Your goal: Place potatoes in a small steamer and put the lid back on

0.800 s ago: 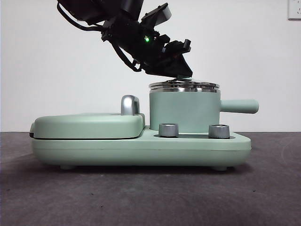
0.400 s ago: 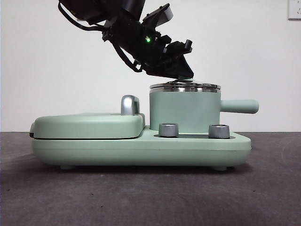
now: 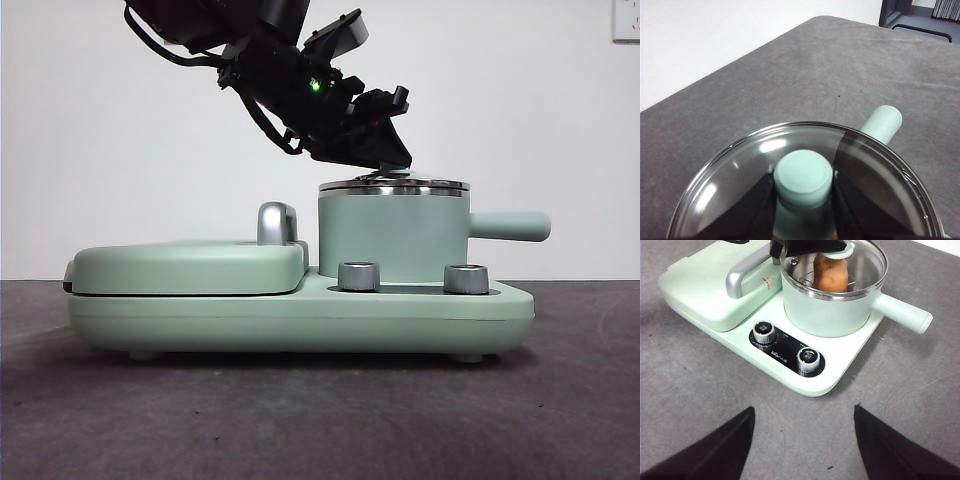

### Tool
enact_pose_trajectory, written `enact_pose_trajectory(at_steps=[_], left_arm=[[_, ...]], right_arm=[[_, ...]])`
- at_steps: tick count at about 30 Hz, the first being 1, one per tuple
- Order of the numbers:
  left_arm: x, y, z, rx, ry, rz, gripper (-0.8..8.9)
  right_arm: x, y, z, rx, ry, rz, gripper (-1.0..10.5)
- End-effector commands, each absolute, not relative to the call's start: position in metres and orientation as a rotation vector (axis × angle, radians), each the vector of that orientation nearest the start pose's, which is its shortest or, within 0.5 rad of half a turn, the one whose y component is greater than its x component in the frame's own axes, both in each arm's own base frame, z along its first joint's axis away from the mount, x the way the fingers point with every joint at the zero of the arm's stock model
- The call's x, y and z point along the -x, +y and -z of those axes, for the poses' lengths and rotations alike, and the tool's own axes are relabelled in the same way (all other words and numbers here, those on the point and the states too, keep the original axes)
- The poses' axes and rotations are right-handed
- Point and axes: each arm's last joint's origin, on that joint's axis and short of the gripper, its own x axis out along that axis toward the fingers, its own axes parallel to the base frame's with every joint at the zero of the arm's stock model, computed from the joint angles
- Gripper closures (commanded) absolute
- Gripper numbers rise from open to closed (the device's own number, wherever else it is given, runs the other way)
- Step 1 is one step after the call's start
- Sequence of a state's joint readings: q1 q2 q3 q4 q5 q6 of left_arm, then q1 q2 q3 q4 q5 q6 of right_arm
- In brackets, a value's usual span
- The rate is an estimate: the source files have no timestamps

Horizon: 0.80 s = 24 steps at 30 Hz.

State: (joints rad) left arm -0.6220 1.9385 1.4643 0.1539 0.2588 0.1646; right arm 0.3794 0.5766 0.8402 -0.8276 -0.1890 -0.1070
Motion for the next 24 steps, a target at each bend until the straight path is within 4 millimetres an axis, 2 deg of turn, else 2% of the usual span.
enact_pose_trajectory(at_steps=[1,4,9,13,18,24], left_arm=[[-0.366,-0.276,-0.262,-0.191,0.238,0.905,6.08],[-0.366,-0.276,-0.262,-0.183,0.243,0.904,5.28],[-0.363,-0.273,-0.27,-0.158,0.252,0.901,5.24],[-0.352,-0.265,-0.288,-0.142,0.285,0.897,5.36],[-0.342,-0.242,-0.312,-0.121,0.352,0.862,5.37],[-0.329,-0.203,-0.332,-0.084,0.417,0.791,5.36]], right_arm=[[-0.092,0.043,-0.319,0.155,0.535,-0.59,6.4],[-0.092,0.043,-0.319,0.155,0.535,-0.589,6.4],[-0.092,0.043,-0.319,0.155,0.535,-0.589,6.4],[-0.092,0.043,-0.319,0.155,0.535,-0.59,6.4],[-0.092,0.043,-0.319,0.155,0.534,-0.589,6.4],[-0.092,0.043,-0.319,0.154,0.534,-0.589,6.4]])
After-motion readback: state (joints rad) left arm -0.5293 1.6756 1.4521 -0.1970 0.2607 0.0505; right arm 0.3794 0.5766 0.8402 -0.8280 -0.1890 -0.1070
